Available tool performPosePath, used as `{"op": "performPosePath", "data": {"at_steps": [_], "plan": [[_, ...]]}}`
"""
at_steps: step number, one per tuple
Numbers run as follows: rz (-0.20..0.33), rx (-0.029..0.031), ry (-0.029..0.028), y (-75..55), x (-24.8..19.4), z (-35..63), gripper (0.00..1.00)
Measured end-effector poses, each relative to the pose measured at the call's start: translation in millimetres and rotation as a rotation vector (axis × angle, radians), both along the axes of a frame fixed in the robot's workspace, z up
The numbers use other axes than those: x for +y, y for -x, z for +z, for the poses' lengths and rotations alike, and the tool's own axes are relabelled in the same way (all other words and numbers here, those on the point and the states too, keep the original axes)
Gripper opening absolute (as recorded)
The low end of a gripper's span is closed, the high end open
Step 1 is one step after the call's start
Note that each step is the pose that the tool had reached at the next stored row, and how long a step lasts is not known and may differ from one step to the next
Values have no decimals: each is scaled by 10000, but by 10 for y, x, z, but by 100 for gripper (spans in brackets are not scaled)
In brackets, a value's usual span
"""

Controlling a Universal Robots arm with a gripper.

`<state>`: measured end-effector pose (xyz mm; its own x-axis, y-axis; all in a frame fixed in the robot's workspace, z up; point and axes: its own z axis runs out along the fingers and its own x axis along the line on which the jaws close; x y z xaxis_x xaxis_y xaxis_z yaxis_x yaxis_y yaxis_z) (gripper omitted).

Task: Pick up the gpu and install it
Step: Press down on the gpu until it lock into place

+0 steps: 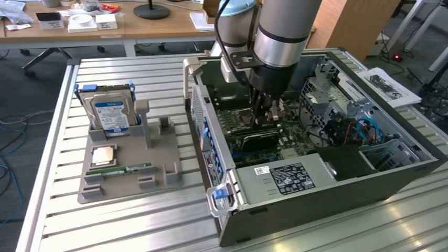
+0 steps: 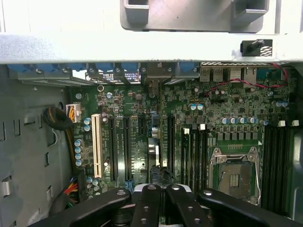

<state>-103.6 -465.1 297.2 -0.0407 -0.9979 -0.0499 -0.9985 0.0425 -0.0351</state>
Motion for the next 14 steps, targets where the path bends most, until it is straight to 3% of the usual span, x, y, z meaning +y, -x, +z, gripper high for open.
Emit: {"op": "performPosePath", "data": {"at_steps": [7,14], "plan": [[-1,1,-54,-35,7,-68,11],[1,0,-65,-48,72,-194,11]]}}
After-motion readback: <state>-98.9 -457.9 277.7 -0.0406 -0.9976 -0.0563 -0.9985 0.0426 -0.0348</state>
